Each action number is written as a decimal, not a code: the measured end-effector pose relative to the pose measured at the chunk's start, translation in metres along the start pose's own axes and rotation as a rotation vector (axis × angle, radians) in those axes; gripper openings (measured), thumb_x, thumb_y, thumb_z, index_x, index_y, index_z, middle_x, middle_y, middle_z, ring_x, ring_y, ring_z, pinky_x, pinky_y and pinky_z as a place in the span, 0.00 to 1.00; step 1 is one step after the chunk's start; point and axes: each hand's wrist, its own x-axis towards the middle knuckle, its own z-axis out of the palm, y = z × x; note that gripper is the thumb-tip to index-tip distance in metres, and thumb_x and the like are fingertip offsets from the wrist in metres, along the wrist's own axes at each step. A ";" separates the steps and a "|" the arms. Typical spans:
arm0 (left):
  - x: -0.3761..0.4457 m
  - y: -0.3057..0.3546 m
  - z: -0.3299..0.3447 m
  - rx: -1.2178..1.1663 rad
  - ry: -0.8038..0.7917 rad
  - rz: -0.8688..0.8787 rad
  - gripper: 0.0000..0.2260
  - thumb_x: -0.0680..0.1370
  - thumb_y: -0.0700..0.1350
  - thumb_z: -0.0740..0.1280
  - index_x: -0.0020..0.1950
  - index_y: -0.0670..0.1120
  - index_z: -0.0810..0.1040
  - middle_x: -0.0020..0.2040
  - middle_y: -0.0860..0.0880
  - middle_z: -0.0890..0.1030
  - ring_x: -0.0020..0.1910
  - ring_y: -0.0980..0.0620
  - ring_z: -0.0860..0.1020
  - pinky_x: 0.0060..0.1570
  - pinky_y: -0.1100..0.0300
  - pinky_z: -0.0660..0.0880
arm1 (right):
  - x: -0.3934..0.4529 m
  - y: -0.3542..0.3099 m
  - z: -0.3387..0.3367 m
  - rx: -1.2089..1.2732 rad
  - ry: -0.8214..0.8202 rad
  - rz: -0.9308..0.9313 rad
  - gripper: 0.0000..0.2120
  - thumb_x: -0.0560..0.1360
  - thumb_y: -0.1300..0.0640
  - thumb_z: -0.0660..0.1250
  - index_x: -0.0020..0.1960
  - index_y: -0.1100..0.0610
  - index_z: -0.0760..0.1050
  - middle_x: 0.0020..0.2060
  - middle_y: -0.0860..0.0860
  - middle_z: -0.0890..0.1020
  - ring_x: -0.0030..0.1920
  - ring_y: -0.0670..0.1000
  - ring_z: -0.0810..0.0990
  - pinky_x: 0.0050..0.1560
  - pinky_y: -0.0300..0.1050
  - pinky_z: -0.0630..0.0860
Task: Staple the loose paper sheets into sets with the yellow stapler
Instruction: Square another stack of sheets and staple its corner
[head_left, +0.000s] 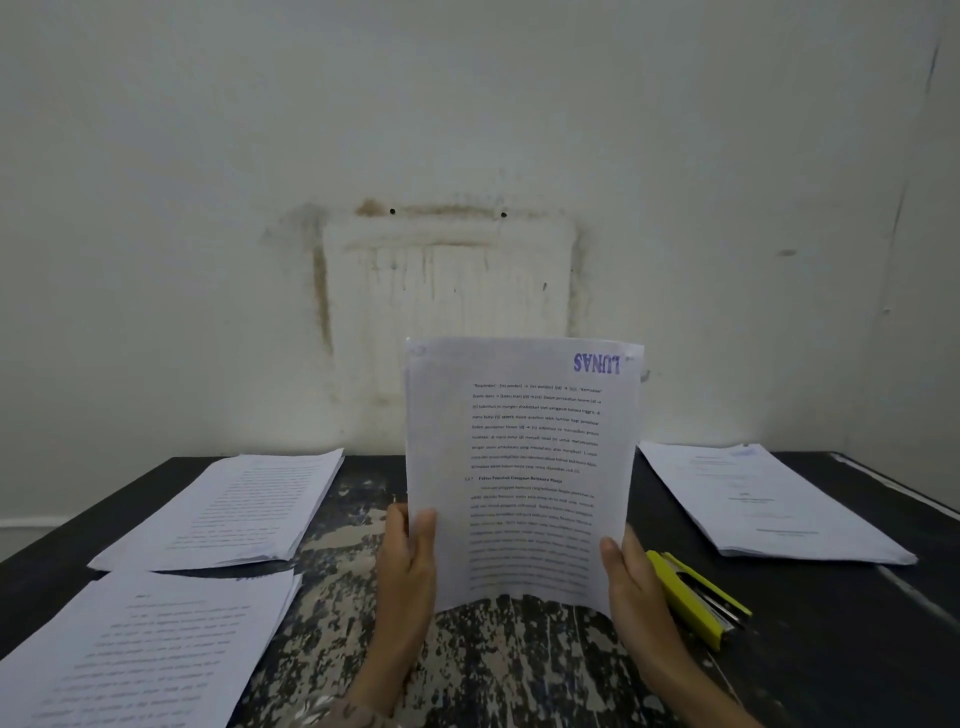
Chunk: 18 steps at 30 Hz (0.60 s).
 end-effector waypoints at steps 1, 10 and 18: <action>0.000 -0.001 -0.001 -0.011 -0.021 -0.007 0.07 0.81 0.45 0.55 0.46 0.45 0.69 0.41 0.49 0.74 0.38 0.56 0.74 0.30 0.72 0.72 | 0.001 0.001 0.000 -0.011 -0.008 -0.001 0.09 0.82 0.58 0.50 0.55 0.46 0.65 0.46 0.39 0.73 0.46 0.36 0.72 0.39 0.32 0.71; 0.003 -0.003 -0.004 0.016 -0.006 0.071 0.07 0.80 0.44 0.56 0.44 0.43 0.68 0.39 0.49 0.73 0.33 0.64 0.73 0.30 0.72 0.70 | 0.007 -0.003 -0.004 -0.016 0.089 -0.076 0.11 0.79 0.66 0.55 0.55 0.52 0.68 0.49 0.47 0.78 0.50 0.44 0.76 0.41 0.36 0.72; 0.003 -0.003 -0.001 0.002 0.005 0.039 0.09 0.81 0.43 0.54 0.41 0.45 0.67 0.38 0.48 0.72 0.30 0.66 0.72 0.28 0.73 0.69 | 0.018 -0.006 0.002 0.025 0.170 -0.078 0.07 0.81 0.61 0.53 0.53 0.56 0.69 0.45 0.45 0.77 0.46 0.42 0.76 0.38 0.34 0.70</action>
